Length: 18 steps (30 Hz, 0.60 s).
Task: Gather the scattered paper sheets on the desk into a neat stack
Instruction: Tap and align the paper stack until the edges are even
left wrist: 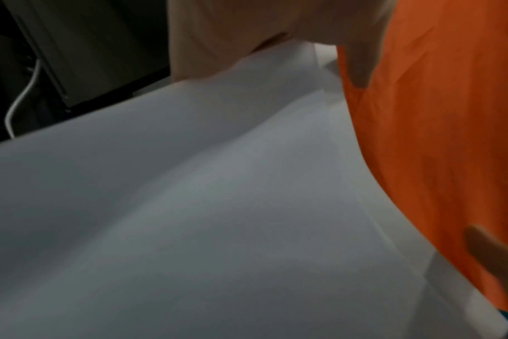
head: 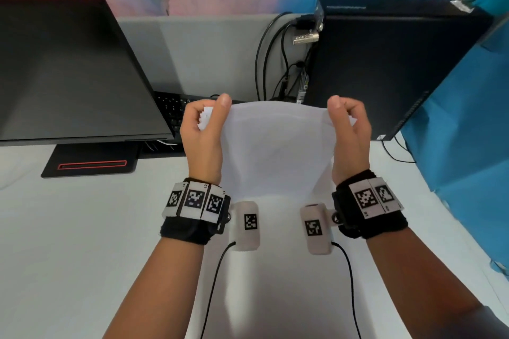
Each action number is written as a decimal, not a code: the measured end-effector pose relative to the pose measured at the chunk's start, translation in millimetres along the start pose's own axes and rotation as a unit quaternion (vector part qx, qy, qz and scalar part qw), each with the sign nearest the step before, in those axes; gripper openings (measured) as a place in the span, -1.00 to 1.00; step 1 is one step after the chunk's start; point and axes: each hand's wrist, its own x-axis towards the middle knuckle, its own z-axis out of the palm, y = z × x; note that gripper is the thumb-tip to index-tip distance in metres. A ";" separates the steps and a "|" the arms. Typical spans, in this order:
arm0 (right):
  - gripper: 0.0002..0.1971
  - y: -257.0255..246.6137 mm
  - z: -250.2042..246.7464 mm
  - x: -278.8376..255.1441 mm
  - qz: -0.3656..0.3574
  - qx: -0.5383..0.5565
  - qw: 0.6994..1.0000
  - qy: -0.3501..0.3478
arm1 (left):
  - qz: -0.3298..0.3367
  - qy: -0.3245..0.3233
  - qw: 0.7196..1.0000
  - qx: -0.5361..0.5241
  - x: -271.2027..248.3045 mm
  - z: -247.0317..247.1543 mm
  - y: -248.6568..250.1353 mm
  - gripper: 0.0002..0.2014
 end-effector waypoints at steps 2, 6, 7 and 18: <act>-0.82 -0.2 2.3 0.5 0.009 -0.024 1.000 0.014 | -0.008 0.015 1.000 0.014 -1.5 2.5 1.2 -0.68; -0.87 4.8 0.1 0.9 0.024 -0.061 0.998 0.024 | -0.021 0.042 0.997 0.057 -4.0 -4.4 -5.5 -0.77; -0.88 5.1 -0.8 0.7 0.020 -0.068 0.997 0.026 | -0.026 0.046 0.997 0.059 -4.4 -6.2 -6.7 -0.78; -0.86 5.4 3.6 1.2 -0.010 -0.072 0.995 0.072 | -0.087 0.041 0.995 0.041 -13.2 -1.1 3.2 -0.72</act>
